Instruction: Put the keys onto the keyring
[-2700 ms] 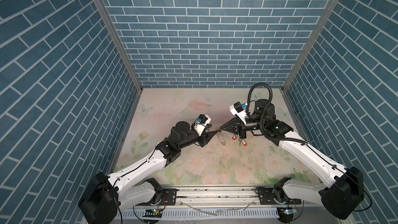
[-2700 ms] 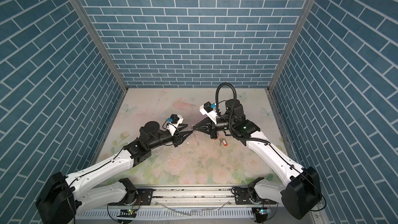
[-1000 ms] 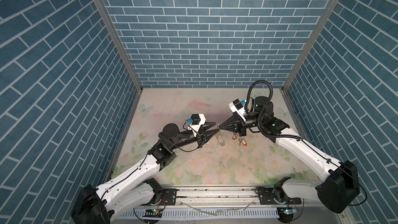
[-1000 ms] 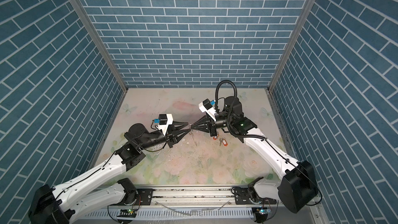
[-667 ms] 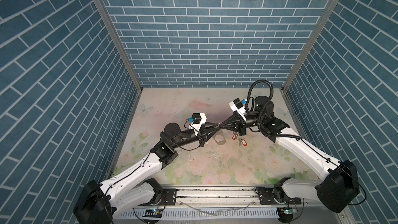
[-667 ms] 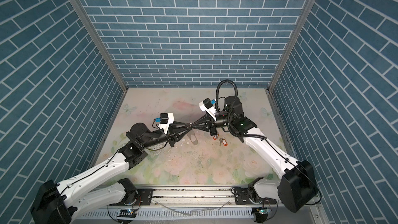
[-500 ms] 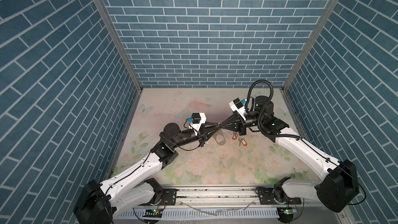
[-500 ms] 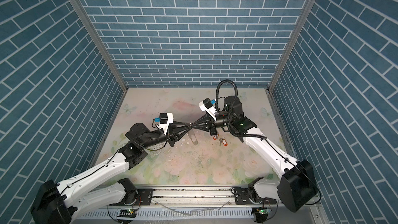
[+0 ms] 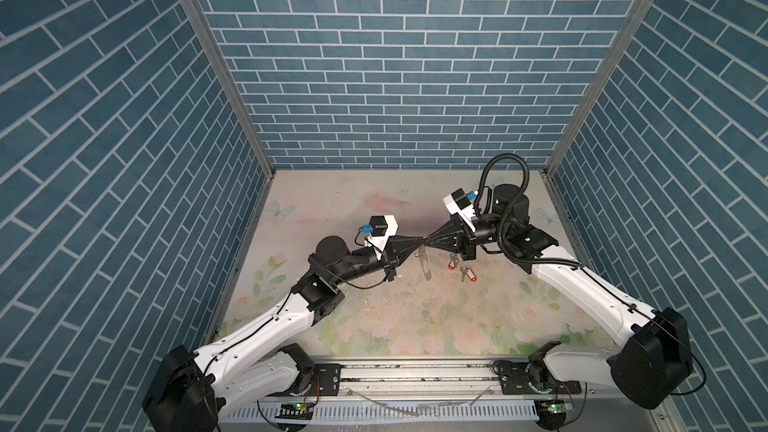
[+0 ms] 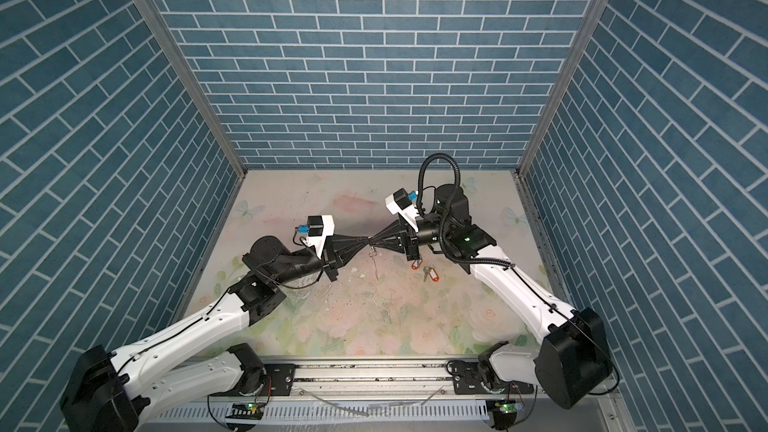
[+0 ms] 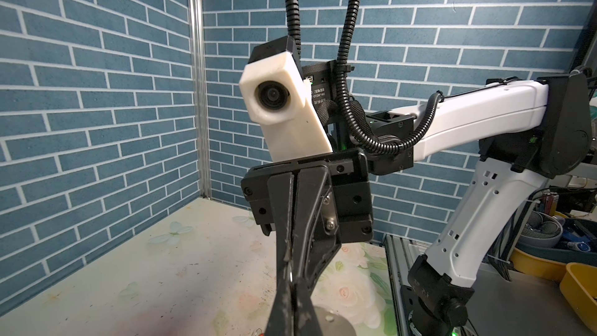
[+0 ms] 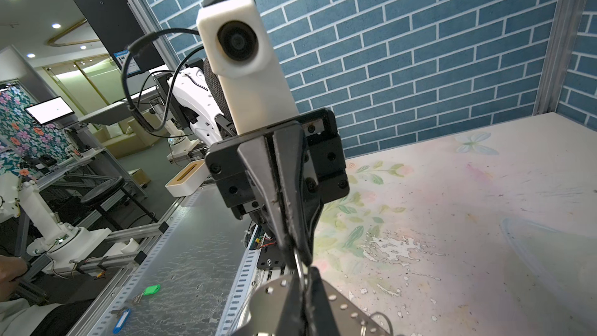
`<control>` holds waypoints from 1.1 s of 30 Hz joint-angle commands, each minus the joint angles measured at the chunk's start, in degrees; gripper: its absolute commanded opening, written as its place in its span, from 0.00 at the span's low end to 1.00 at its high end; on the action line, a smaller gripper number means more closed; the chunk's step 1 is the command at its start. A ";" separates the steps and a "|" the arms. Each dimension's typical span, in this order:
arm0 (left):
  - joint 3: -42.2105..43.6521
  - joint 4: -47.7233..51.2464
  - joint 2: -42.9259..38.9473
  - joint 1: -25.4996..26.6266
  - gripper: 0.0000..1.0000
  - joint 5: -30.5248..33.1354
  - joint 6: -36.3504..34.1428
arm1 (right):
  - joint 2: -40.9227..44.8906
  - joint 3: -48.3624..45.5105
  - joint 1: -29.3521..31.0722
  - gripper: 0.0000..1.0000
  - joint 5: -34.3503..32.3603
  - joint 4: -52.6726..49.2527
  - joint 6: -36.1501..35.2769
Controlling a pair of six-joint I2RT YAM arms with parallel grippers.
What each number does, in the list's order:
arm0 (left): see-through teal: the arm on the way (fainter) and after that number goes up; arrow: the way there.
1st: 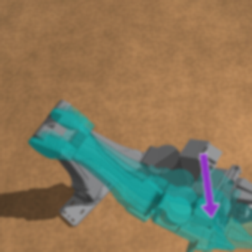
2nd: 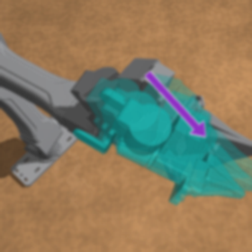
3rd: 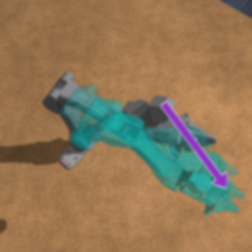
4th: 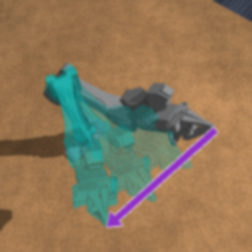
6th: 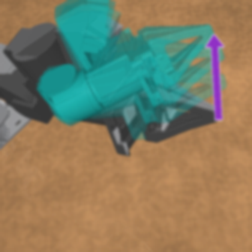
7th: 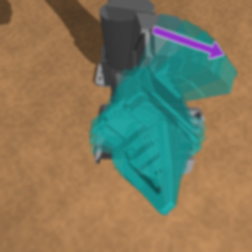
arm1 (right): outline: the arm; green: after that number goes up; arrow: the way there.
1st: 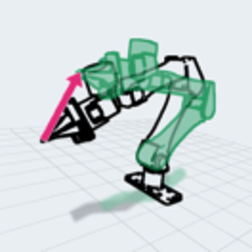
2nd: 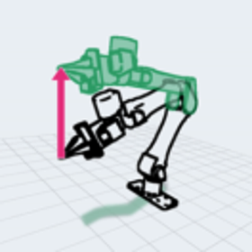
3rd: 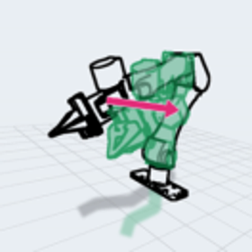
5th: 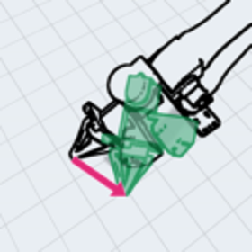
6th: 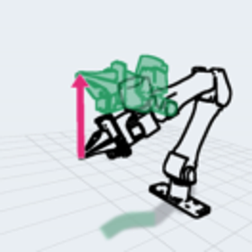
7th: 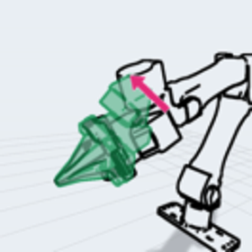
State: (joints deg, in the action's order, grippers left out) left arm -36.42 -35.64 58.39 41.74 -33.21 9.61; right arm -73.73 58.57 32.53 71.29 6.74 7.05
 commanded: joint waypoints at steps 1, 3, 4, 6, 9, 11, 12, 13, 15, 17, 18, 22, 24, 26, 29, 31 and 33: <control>-1.12 2.58 -0.90 1.87 0.00 1.34 -3.80 | 0.70 -0.24 0.31 0.00 -0.31 0.95 0.86; -1.02 3.79 -1.42 2.63 0.00 2.88 -5.28 | 0.79 -0.26 0.32 0.00 -1.21 0.78 0.91; -0.87 4.08 -1.67 2.94 0.00 3.49 -5.92 | 0.79 -0.23 0.32 0.00 -1.48 0.70 0.78; -0.63 4.68 -2.02 3.58 0.00 4.83 -6.93 | 0.91 -0.26 0.25 0.00 -2.76 -0.02 0.61; -0.12 4.80 -2.72 4.14 0.00 6.63 -7.93 | 1.77 -0.21 0.16 0.10 -5.36 -3.19 -1.39; 0.11 4.83 -3.02 4.14 0.00 7.00 -8.18 | 3.02 -0.59 -0.07 0.20 -7.72 -5.35 -2.65; 0.13 4.75 -3.18 4.15 0.00 7.02 -8.25 | 3.92 -1.02 -0.22 0.23 -8.94 -5.87 -3.04; 0.30 4.79 -3.28 4.23 0.00 7.26 -8.37 | 4.80 -1.61 -0.44 0.26 -10.02 -6.26 -3.28; 0.47 4.71 -3.54 4.23 0.00 7.81 -8.70 | 6.26 -2.28 -0.93 0.28 -12.06 -7.12 -3.77; 0.74 4.78 -3.72 4.40 0.00 8.43 -9.12 | 7.71 -2.86 -1.40 0.29 -13.93 -8.09 -4.06; 0.74 4.96 -3.80 4.41 0.00 8.70 -9.25 | 8.38 -3.18 -1.63 0.30 -14.88 -8.44 -4.15; 0.65 5.40 -3.86 4.57 0.00 8.99 -9.58 | 10.51 -3.68 -2.30 0.31 -18.06 -9.61 -4.32; 0.48 5.70 -3.88 4.75 0.00 9.69 -9.99 | 10.96 -3.76 -2.39 0.32 -18.96 -10.12 -4.46; 0.63 6.06 -4.12 5.19 0.00 10.84 -10.93 | 11.12 -3.66 -2.39 0.32 -19.80 -10.43 -4.37; 1.04 6.20 -4.45 6.99 0.00 14.20 -13.96 | 11.09 -3.73 -2.48 0.32 -20.58 -10.70 -4.03; 1.98 5.74 -4.61 8.82 0.00 17.26 -17.25 | 11.12 -3.89 -2.47 0.33 -21.80 -10.53 -3.55; 3.28 4.16 -4.70 10.82 0.00 21.30 -20.72 | 11.11 -4.08 -2.49 0.33 -22.83 -10.28 -2.73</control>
State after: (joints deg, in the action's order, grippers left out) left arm -34.81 -29.45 54.57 50.41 -17.72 -5.17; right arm -63.51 56.16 30.30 50.65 -3.09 4.51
